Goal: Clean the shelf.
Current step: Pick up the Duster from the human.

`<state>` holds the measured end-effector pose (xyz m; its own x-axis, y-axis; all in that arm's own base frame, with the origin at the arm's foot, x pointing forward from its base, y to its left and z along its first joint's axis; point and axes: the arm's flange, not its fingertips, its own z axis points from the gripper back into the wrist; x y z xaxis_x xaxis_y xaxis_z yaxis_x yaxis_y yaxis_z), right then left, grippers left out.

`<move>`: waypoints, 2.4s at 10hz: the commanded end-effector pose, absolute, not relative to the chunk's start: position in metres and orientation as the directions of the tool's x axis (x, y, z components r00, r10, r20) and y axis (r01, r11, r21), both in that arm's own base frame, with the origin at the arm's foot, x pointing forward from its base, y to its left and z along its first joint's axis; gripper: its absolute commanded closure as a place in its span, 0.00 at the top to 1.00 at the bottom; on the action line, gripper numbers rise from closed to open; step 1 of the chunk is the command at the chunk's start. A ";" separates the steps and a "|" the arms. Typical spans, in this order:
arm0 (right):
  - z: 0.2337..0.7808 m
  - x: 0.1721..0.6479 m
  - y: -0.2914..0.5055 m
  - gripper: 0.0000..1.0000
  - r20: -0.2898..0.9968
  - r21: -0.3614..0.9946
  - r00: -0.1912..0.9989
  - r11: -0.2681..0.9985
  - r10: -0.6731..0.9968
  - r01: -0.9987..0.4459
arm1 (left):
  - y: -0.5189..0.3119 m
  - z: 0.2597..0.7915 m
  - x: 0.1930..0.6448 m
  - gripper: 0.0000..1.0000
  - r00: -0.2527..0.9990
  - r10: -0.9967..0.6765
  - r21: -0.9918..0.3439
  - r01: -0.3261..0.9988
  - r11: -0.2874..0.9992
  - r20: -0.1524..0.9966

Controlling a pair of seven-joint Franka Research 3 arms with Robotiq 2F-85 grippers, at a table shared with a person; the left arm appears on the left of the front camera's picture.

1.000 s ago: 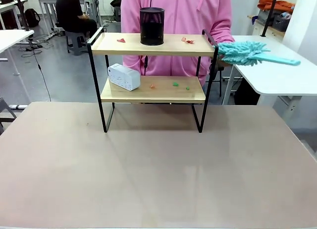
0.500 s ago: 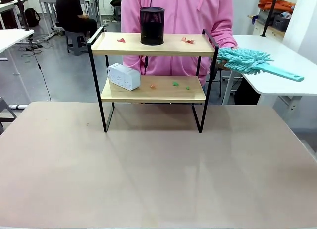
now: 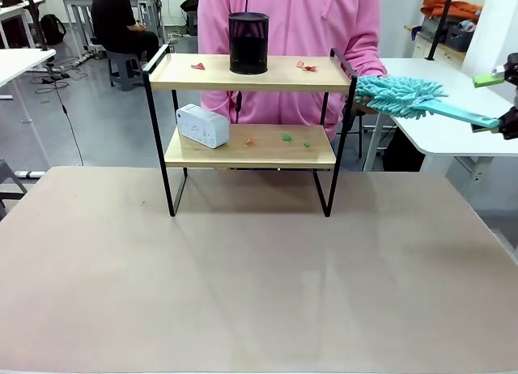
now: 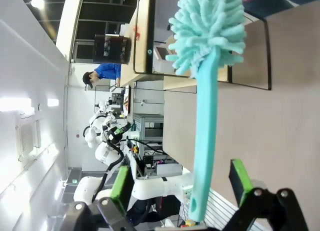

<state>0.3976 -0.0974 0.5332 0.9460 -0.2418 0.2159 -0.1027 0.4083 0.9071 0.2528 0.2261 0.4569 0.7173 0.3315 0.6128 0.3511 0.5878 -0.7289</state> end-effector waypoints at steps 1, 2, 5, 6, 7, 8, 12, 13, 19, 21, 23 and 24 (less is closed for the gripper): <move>0.521 0.408 -0.094 1.00 0.150 0.924 0.961 0.379 -0.234 -0.052 | 0.227 0.458 0.254 1.00 0.698 0.328 -0.717 0.379 0.585 0.636; 0.518 0.417 -0.090 1.00 0.119 0.928 0.961 0.373 -0.251 -0.018 | 0.227 0.458 0.254 1.00 0.698 0.328 -0.717 0.379 0.585 0.636; 0.506 0.447 -0.076 1.00 0.049 0.920 0.944 0.383 -0.326 0.084 | 0.227 0.458 0.254 1.00 0.698 0.328 -0.717 0.379 0.585 0.636; 0.505 0.452 -0.074 1.00 0.022 0.924 0.943 0.367 -0.333 0.108 | 0.227 0.458 0.254 1.00 0.698 0.328 -0.717 0.379 0.585 0.636; 0.504 0.456 -0.073 1.00 -0.014 0.928 0.938 0.345 -0.346 0.141 | 0.227 0.458 0.254 1.00 0.698 0.328 -0.717 0.379 0.585 0.636; 0.503 0.459 -0.072 1.00 -0.046 0.928 0.930 0.329 -0.366 0.176 | 0.227 0.458 0.254 1.00 0.698 0.328 -0.717 0.379 0.585 0.636; 0.502 0.463 -0.072 1.00 -0.056 0.938 0.928 0.299 -0.369 0.175 | 0.227 0.458 0.254 1.00 0.698 0.328 -0.717 0.379 0.585 0.636; 0.500 0.463 -0.070 1.00 -0.057 0.936 0.928 0.303 -0.367 0.178 | 0.227 0.458 0.254 1.00 0.698 0.328 -0.717 0.379 0.585 0.636; 0.498 0.464 -0.077 0.18 -0.035 0.942 0.912 0.292 -0.408 0.167 | 0.227 0.458 0.254 1.00 0.698 0.328 -0.717 0.379 0.585 0.636; 0.498 0.464 -0.077 0.00 -0.035 0.941 0.914 0.294 -0.404 0.166 | 0.227 0.458 0.254 1.00 0.698 0.328 -0.717 0.379 0.585 0.636; 0.499 0.464 -0.076 0.00 -0.025 0.941 0.915 0.299 -0.402 0.157 | 0.227 0.458 0.254 1.00 0.698 0.328 -0.717 0.379 0.585 0.636; 0.499 0.464 -0.076 0.00 -0.022 0.940 0.914 0.302 -0.406 0.157 | 0.227 0.458 0.254 1.00 0.698 0.328 -0.717 0.379 0.585 0.636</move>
<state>0.4592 -0.0803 0.4971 0.9208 -0.3881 -0.0386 0.1716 0.3144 0.9337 0.2528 0.2264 0.4570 0.7168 0.3307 0.6138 0.3523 0.5879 -0.7282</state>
